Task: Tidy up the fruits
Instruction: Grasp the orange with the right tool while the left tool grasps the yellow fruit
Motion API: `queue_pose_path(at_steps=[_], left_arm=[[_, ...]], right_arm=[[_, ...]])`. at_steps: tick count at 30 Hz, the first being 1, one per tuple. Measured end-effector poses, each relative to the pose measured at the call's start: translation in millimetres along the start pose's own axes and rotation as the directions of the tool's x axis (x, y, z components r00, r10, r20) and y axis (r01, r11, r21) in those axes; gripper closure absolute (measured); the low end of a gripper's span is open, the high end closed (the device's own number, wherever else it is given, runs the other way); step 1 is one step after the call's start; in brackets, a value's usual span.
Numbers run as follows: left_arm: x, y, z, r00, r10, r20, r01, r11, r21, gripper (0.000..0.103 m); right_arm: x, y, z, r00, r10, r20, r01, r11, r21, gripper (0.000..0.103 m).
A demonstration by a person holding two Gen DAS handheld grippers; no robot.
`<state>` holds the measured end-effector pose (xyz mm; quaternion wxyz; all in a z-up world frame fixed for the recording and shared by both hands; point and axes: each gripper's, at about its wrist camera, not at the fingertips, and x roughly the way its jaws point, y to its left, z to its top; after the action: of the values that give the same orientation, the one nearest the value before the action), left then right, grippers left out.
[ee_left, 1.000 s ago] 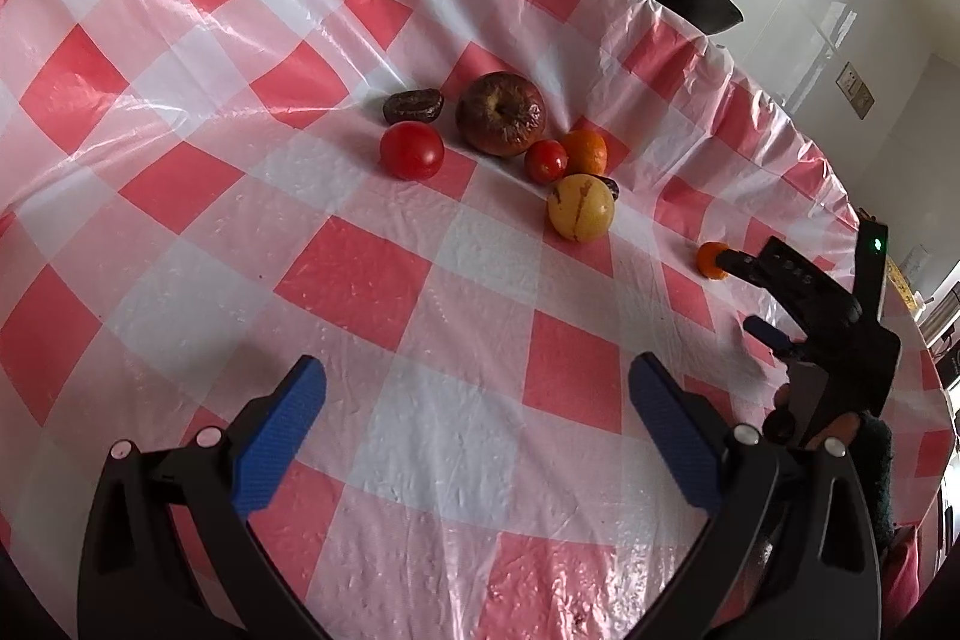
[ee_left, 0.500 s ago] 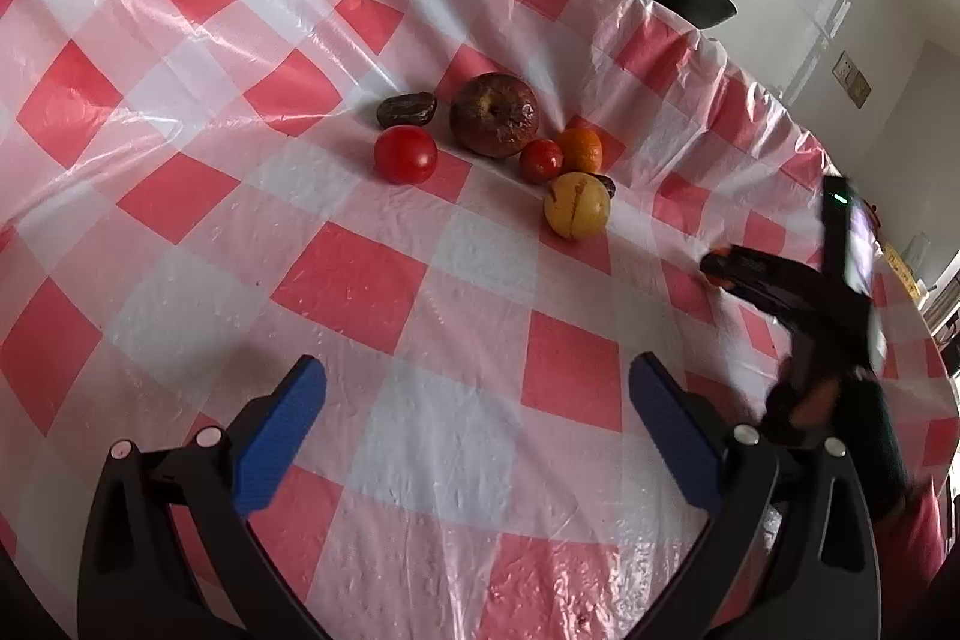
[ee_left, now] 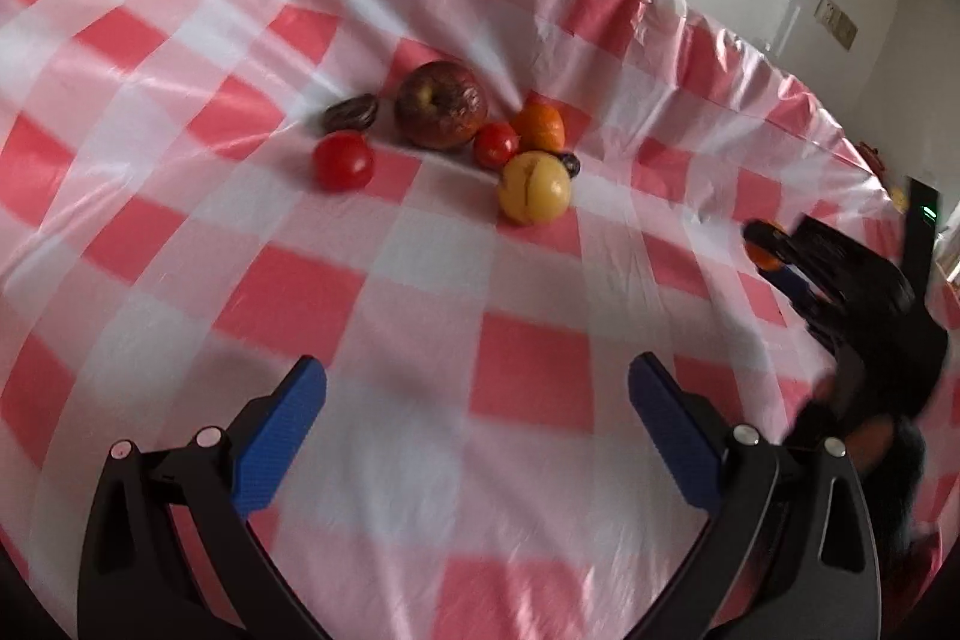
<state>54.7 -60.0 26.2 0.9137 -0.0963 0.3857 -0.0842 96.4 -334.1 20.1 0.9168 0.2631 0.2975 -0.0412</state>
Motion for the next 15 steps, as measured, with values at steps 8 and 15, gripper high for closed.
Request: queue_pose_path(at_steps=[8, 15], left_arm=[[78, -46, 58, 0.995, 0.09, -0.044, -0.088, 0.995, 0.045, 0.004], [108, -57, 72, 0.991, 0.099, -0.09, -0.091, 0.992, 0.088, 0.058]], right_arm=[[-4, -5, 3, 1.0, -0.009, 0.019, 0.009, 1.0, 0.018, 0.064], [-4, -5, 3, 1.0, -0.009, 0.016, 0.009, 1.0, 0.017, 0.063]])
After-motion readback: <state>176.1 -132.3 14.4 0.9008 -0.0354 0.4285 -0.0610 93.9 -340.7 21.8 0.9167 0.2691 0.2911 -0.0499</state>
